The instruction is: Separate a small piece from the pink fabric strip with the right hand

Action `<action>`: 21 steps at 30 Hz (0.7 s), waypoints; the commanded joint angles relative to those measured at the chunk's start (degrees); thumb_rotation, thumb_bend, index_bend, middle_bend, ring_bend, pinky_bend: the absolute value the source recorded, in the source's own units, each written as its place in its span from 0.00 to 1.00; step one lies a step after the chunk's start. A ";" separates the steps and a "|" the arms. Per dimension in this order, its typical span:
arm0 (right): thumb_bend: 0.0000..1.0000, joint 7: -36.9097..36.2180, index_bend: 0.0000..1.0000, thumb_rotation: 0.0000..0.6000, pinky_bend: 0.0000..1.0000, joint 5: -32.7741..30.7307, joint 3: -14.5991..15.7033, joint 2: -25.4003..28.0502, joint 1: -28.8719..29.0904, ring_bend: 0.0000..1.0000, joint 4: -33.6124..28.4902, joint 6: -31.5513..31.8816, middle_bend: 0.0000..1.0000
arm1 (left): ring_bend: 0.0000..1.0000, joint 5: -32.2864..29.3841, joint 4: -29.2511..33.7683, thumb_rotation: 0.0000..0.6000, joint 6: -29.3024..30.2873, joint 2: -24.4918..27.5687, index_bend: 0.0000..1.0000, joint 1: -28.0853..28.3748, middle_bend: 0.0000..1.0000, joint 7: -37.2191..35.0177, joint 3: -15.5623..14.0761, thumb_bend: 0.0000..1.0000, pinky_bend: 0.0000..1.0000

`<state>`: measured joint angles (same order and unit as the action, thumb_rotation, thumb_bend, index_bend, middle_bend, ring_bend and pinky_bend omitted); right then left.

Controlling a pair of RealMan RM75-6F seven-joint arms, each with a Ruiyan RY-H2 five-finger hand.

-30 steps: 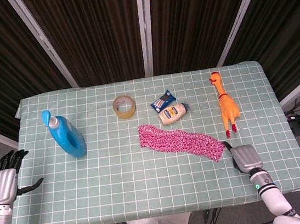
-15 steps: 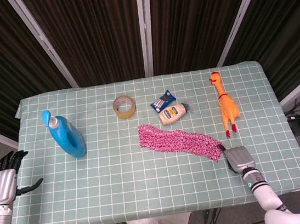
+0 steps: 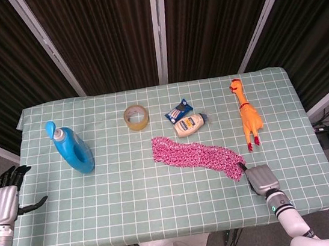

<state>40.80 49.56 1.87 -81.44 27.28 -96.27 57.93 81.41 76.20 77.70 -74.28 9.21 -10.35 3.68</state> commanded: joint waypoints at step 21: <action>0.97 5.17 0.11 1.00 0.72 4.21 4.27 -1.48 0.88 0.83 -5.03 3.44 0.94 | 0.02 -0.27 0.59 0.72 0.09 0.69 0.14 -0.16 0.11 -1.22 0.29 0.14 0.09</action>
<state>45.86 53.81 6.11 -82.82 28.06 -101.25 61.38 81.14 76.79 77.80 -73.59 9.06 -11.57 3.98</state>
